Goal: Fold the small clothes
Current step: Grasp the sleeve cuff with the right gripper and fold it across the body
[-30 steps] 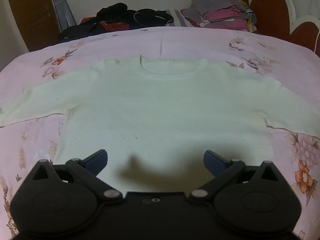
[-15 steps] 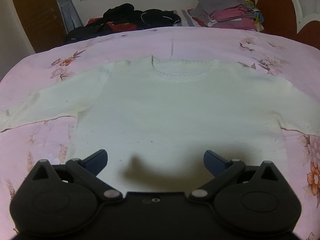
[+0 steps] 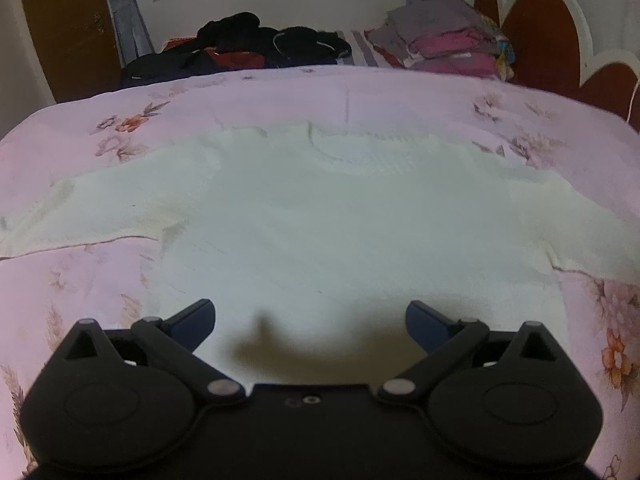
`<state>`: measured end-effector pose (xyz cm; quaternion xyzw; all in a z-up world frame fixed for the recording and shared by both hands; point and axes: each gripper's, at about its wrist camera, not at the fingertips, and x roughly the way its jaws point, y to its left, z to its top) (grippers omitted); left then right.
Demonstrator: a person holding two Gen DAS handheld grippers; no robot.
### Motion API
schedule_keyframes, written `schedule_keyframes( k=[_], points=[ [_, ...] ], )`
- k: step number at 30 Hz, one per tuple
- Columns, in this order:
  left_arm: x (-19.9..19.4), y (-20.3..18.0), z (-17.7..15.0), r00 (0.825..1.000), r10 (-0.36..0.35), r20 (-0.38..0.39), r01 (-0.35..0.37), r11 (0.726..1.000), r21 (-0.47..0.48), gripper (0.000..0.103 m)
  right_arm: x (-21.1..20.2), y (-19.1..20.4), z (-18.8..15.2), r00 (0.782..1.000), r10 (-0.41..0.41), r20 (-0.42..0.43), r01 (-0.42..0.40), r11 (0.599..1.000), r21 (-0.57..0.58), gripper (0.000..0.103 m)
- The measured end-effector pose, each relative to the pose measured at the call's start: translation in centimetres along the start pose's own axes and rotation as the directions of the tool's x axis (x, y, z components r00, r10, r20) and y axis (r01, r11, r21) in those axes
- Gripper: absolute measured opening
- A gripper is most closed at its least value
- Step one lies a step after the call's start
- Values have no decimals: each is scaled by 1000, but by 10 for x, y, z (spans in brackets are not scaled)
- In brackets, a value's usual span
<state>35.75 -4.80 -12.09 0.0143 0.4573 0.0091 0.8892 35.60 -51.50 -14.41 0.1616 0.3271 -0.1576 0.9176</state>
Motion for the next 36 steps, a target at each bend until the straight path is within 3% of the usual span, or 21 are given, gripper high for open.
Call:
schedule_keyframes(
  k=[6, 9, 14, 20, 23, 25, 27, 29, 30, 33, 36],
  points=[
    [-8, 48, 0, 997, -34, 65, 34, 999, -5, 101, -24, 121, -1, 983, 182, 33, -175, 975, -138, 4],
    [-11, 77, 0, 996, -34, 82, 34, 999, 4, 101, -30, 188, -12, 964, 266, 20, -258, 949, -179, 4],
    [-13, 135, -2, 996, 0, 93, 6, 998, -57, 102, -28, 302, -52, 925, 378, -49, -379, 896, -231, 4],
    [-11, 187, -1, 994, 9, 105, -4, 999, -44, 102, -10, 396, -114, 887, 421, -189, -457, 856, -239, 4],
    [-7, 196, 2, 996, -24, 84, 27, 999, -37, 102, -2, 417, -135, 872, 425, -244, -478, 847, -234, 5],
    [-3, 197, 5, 996, -58, 69, 60, 998, -30, 102, 0, 423, -143, 874, 409, -262, -469, 852, -234, 5],
    [2, 194, 8, 995, -85, 57, 87, 996, -31, 102, -1, 426, -146, 877, 399, -268, -463, 850, -250, 16],
    [8, 186, 12, 992, -114, 48, 115, 993, -34, 102, -10, 419, -142, 881, 405, -246, -461, 853, -245, 81],
    [12, 180, 14, 989, -139, 38, 141, 989, -39, 102, -19, 413, -139, 889, 409, -204, -451, 856, -251, 87],
    [27, 160, 21, 972, -235, 23, 236, 970, -49, 101, -40, 394, -128, 906, 395, -151, -423, 861, -282, 87],
    [42, 131, 25, 951, -306, 43, 307, 951, -26, 100, -54, 358, -120, 944, 315, -97, -329, 889, -319, 87]
  ],
)
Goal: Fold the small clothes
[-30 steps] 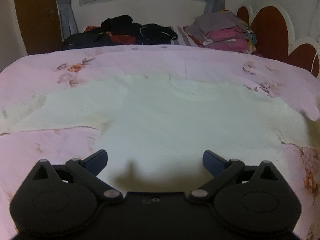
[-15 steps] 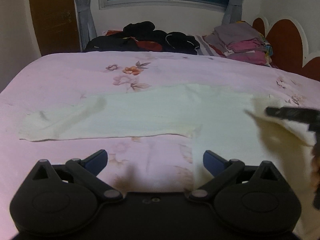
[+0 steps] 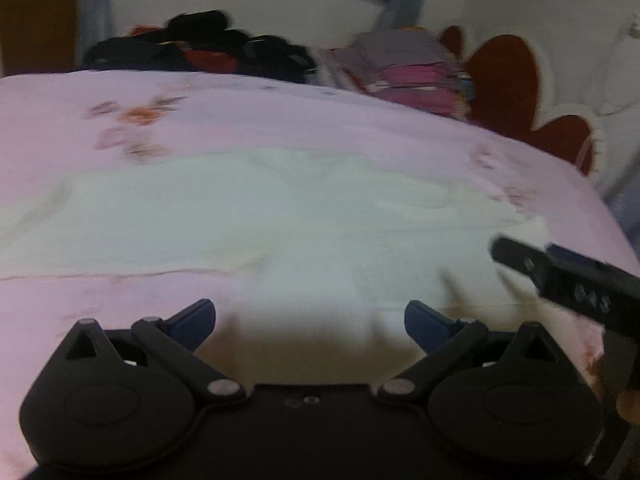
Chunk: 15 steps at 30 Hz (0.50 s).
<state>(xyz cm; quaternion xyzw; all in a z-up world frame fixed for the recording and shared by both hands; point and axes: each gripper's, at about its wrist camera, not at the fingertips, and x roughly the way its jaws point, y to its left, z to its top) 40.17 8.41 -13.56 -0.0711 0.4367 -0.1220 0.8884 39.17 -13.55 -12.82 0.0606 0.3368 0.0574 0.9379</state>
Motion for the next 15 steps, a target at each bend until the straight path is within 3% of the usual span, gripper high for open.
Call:
schedule_keyframes(
  k=[3, 4, 5, 6, 9, 12, 13, 15],
  points=[
    [28, -20, 1, 1000, -18, -20, 19, 1000, 20, 96, -15, -37, -14, 996, -84, -5, 84, 996, -23, 87],
    [36, -25, 1, 999, -36, -22, 36, 999, 21, 85, -18, -47, -18, 994, -106, -12, 106, 994, -23, 87],
    [43, -29, 2, 998, -50, -25, 51, 998, 23, 57, -21, -60, -24, 992, -124, -21, 124, 992, -18, 87],
    [50, -32, 2, 997, -71, -37, 72, 997, 23, 49, -24, -69, -29, 991, -132, -27, 132, 991, -11, 87],
    [71, -35, 1, 993, -82, -83, 80, 996, -26, 45, -28, -94, -43, 986, -163, -41, 163, 987, 6, 87],
    [77, -39, -3, 996, -72, -59, 71, 997, -30, 42, -29, -110, -51, 979, -201, -41, 201, 980, -3, 87],
    [79, -41, -3, 996, -70, -51, 69, 997, -29, 38, -30, -115, -53, 977, -207, -44, 206, 978, -7, 87],
    [81, -42, -3, 996, -79, -34, 78, 996, -44, 14, -24, -123, -56, 976, -210, -61, 210, 978, -7, 87]
  ],
)
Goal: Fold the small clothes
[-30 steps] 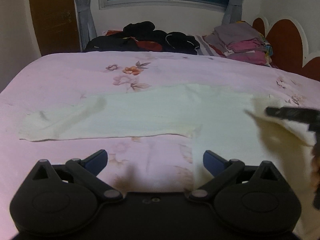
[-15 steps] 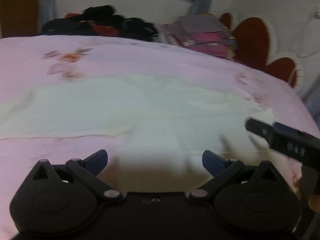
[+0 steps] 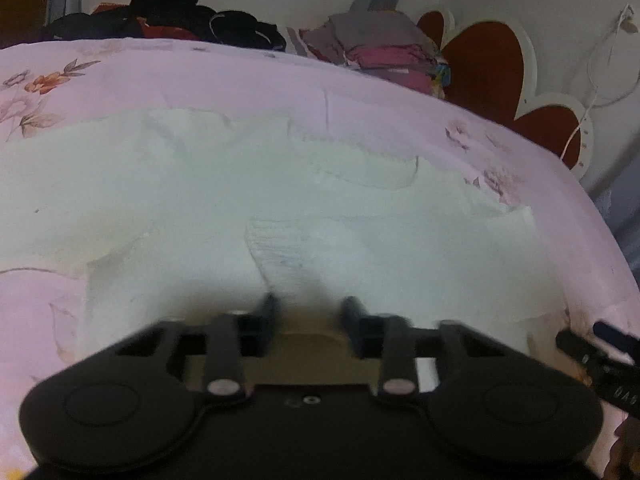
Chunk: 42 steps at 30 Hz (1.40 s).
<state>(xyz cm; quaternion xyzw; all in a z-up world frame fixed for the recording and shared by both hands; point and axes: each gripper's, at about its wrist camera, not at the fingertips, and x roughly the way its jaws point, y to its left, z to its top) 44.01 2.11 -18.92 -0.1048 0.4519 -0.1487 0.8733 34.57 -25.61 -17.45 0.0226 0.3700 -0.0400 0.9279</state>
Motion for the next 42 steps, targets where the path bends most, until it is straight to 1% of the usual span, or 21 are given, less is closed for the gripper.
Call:
schedule_keyframes(
  k=[1, 2, 6, 10, 15, 19, 20, 21, 22, 23, 25, 26, 28, 31, 33, 34, 36, 37, 38, 40, 42],
  points=[
    [0, 1, 0, 1000, -24, 2, 24, 1000, -19, 9, 3, -3, -1, 1000, 0, -8, 0, 1000, 5, 87],
    [0, 0, 1, 1000, -25, 5, 25, 999, -26, 8, 7, -5, -3, 1000, -1, -18, 1, 1000, 12, 87],
    [-14, -6, 14, 996, -42, 73, 43, 999, -18, 8, 22, -8, -3, 999, 5, -43, -4, 1000, 23, 87],
    [-45, -3, 39, 984, -66, 166, 71, 997, -21, 8, 38, -6, 1, 999, 4, -54, -4, 1000, 11, 87],
    [-62, 16, 57, 971, -23, 236, 34, 999, -42, 8, 56, -2, 8, 998, 8, -59, -7, 1000, 20, 87],
    [-53, 40, 51, 978, 29, 207, -11, 996, -88, 8, 69, -1, 15, 998, 21, -53, -19, 999, 41, 87],
    [-47, 45, 48, 980, 45, 194, -27, 995, -94, 8, 71, -1, 17, 998, 27, -54, -25, 999, 49, 82],
    [-43, 49, 44, 982, 56, 182, -38, 994, -99, 8, 73, -2, 18, 997, 45, -57, -42, 997, 60, 70],
    [-37, 54, 40, 984, 67, 166, -49, 993, -108, 8, 74, -3, 19, 996, 66, -65, -61, 995, 74, 47],
    [-34, 60, 35, 985, 73, 156, -55, 992, -116, 8, 75, -4, 21, 994, 84, -72, -78, 993, 89, 41],
    [-27, 66, 29, 988, 86, 130, -71, 991, -116, 8, 75, -5, 22, 993, 89, -79, -82, 992, 92, 40],
    [-23, 68, 26, 988, 95, 119, -82, 990, -111, 8, 75, -7, 22, 992, 93, -84, -84, 991, 102, 31],
    [-16, 72, 21, 990, 109, 95, -98, 989, -109, 8, 76, -18, 20, 990, 101, -96, -85, 983, 166, 26],
    [-15, 71, 17, 988, 125, 89, -118, 989, -84, 10, 71, -26, 22, 989, 100, -113, -76, 977, 199, 26],
    [-19, 66, 19, 983, 156, 91, -153, 987, -45, 21, 62, -28, 26, 991, 92, -93, -72, 978, 197, 26],
    [-23, 64, 20, 976, 190, 104, -187, 982, -37, 31, 59, -30, 30, 993, 92, -70, -76, 977, 201, 26],
    [-32, 63, 20, 967, 217, 137, -214, 976, -37, 50, 58, -33, 40, 994, 99, -48, -87, 974, 207, 38],
    [-37, 62, 20, 961, 229, 155, -224, 973, -45, 67, 62, -34, 44, 994, 103, -48, -90, 973, 210, 59],
    [-43, 62, 20, 954, 243, 178, -238, 970, -49, 69, 67, -34, 49, 994, 95, -44, -84, 975, 208, 67],
    [-50, 58, 20, 950, 236, 205, -236, 971, -27, 68, 78, -32, 58, 994, 100, -41, -91, 977, 193, 67],
    [-49, 51, 22, 957, 213, 197, -217, 976, 0, 68, 96, -33, 65, 993, 106, -59, -92, 974, 207, 66]
  ],
)
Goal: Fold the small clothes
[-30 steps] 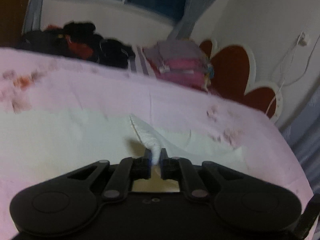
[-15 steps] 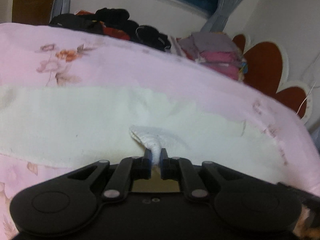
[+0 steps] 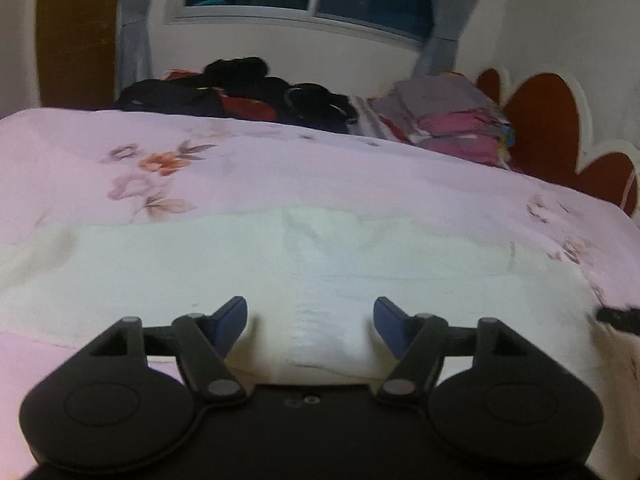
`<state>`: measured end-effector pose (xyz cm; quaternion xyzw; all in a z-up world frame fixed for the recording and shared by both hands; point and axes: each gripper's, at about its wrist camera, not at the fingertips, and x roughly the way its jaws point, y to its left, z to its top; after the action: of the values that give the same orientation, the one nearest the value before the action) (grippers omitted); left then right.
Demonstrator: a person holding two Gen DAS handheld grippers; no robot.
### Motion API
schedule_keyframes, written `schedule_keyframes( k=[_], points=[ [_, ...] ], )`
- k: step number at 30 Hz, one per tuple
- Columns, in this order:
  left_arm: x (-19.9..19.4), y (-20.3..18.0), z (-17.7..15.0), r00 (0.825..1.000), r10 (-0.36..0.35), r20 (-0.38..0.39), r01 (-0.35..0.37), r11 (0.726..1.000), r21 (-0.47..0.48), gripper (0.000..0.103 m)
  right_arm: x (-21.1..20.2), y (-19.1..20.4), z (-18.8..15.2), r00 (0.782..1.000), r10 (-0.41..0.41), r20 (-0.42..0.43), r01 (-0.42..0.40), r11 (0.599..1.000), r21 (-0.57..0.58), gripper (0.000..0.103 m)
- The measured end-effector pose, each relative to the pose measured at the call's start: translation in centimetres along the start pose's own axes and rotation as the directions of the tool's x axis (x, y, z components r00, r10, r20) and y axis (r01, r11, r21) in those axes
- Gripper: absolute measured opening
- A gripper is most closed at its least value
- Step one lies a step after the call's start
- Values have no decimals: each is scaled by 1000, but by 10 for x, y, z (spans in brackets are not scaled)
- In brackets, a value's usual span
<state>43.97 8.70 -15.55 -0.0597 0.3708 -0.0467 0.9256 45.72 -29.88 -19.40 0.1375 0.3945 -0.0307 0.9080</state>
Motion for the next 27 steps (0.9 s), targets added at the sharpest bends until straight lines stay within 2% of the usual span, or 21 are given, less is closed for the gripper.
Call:
schedule_keyframes(
  k=[2, 3, 4, 5, 8, 13, 16, 19, 23, 27],
  points=[
    [5, -8, -1, 1000, -14, -13, 14, 1000, 15, 66, 16, -1, 7, 1000, -8, -9, 8, 1000, 25, 65],
    [8, -11, -2, 1000, -15, -17, 15, 1000, 23, 66, 22, -1, 10, 1000, -17, -7, 17, 1000, 25, 60],
    [12, -14, -3, 1000, -12, -22, 13, 999, 32, 66, 28, -1, 12, 1000, -25, -10, 25, 999, 20, 50],
    [17, -16, -6, 999, -5, -32, 6, 999, 41, 65, 35, 0, 15, 999, -30, -18, 30, 999, 19, 48],
    [34, -12, -12, 995, 13, -101, -11, 1000, 23, 63, 46, 2, 16, 997, -73, -13, 73, 997, -40, 47],
    [19, -3, -12, 996, 9, -86, -9, 1000, -4, 64, 42, 3, 18, 989, -146, -4, 146, 988, -50, 48],
    [1, 11, -13, 997, 26, -75, -27, 999, -23, 67, 24, 19, 14, 998, -56, 10, 56, 998, -40, 48],
    [-15, 33, -12, 995, 53, -80, -58, 996, -66, 67, 9, 53, 5, 1000, 25, 11, -24, 995, -95, 48],
    [-42, 73, -15, 992, 100, -76, -110, 982, -151, 67, -2, 102, -8, 990, 138, -16, -139, 981, -133, 48],
    [-64, 120, -19, 983, 165, -75, -178, 956, -234, 68, -6, 152, -23, 974, 220, -55, -226, 955, -191, 48]
  ],
)
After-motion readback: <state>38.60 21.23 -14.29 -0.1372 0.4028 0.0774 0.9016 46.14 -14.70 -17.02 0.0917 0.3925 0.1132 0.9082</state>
